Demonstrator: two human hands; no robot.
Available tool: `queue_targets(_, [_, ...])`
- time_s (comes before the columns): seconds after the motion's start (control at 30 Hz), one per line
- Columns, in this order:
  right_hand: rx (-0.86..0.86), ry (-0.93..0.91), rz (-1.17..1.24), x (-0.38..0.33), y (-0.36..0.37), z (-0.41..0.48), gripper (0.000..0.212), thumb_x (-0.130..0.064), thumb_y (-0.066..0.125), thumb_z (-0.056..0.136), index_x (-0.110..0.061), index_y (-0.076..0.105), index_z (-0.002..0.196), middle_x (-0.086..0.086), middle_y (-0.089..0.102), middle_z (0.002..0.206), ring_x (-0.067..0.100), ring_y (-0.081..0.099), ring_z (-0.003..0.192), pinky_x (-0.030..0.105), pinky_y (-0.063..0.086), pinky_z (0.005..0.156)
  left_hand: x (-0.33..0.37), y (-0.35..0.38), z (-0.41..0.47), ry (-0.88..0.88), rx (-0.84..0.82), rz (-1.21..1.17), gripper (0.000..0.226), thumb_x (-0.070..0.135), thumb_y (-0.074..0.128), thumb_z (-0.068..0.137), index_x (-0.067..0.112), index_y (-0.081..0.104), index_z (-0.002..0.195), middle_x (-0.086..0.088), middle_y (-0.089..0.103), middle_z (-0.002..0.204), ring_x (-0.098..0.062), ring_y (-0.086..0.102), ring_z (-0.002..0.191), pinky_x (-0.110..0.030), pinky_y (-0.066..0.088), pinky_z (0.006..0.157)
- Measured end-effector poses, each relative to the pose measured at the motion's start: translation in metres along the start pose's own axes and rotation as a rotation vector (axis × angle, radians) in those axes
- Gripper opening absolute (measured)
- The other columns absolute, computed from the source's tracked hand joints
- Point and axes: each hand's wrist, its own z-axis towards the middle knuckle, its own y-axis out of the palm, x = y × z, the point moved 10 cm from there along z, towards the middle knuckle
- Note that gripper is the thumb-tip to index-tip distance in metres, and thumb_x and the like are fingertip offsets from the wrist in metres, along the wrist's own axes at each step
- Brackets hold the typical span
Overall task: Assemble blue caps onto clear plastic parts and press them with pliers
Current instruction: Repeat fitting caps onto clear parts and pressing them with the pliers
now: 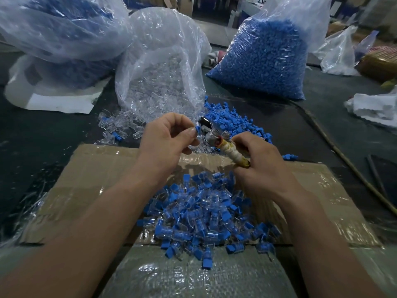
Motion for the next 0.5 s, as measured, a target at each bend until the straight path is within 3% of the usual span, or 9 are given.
queue_targets(0.37, [-0.024,0.014,0.001,0.0004,0.0036,-0.0001,0.029,-0.016,0.067,0.073,-0.027,0.048,0.094,-0.019,0.044,0.080,-0.005,0.041,0.074,0.005,0.028,0.059,0.0002,0.0005,0.0005,0.009,-0.010,0.010,0.020,-0.005,0.054,0.086,0.013,0.055,0.076,-0.002,0.060,0.070,0.001,0.060,0.055,-0.015,0.050,0.055])
queue_targets(0.5, [-0.027,0.019,0.010,0.0000,0.0032,-0.0010,0.029,-0.017,0.069,0.074,-0.029,0.049,0.091,-0.021,0.045,0.077,-0.006,0.041,0.073,0.011,0.026,0.059,0.0009,0.0014,-0.0001,0.023,-0.023,0.031,0.020,-0.004,0.054,0.085,0.013,0.055,0.076,-0.002,0.060,0.070,0.001,0.059,0.056,-0.014,0.050,0.056])
